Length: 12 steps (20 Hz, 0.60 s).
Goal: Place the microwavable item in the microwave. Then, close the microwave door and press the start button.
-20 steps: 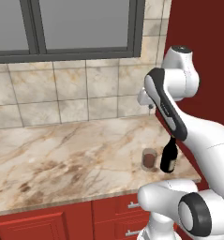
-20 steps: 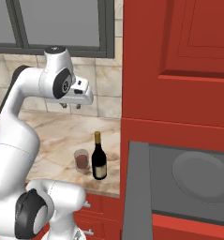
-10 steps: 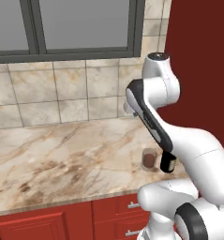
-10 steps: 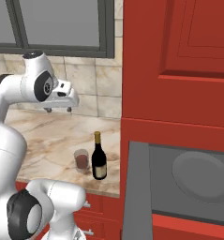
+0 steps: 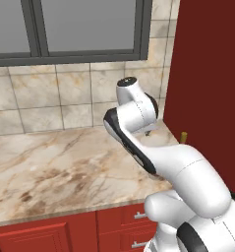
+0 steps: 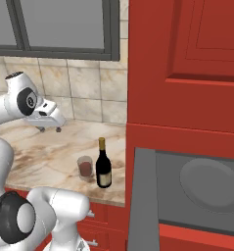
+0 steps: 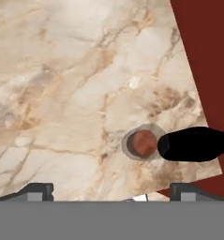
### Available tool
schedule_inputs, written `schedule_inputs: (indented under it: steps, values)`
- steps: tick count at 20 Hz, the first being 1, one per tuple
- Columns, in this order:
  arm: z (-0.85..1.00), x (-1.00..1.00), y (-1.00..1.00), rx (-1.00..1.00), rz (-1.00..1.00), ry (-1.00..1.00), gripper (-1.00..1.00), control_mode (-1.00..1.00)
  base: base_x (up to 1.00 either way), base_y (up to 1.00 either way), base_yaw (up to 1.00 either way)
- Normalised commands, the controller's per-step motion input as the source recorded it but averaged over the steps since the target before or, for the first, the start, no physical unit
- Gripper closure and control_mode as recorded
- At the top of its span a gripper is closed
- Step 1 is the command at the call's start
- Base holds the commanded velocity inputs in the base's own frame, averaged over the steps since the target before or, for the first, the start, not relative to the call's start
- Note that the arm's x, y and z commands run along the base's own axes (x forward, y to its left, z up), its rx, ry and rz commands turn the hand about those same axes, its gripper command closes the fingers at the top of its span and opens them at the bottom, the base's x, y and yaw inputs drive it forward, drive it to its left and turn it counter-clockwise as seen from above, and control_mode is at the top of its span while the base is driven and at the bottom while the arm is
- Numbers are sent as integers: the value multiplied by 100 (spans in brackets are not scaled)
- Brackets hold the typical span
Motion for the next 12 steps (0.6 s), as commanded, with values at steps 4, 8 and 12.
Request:
schedule_inputs:
  steps: [4, 8, 12]
  values:
    - [-68, 2, -25, 1, -3, 13, -100, -100, 0, 0, 0]
    - [-62, 0, -32, 2, -1, 8, -100, -100, 0, 0, 0]
    - [-48, 0, -18, 0, 0, 7, -100, -100, 0, 0, 0]
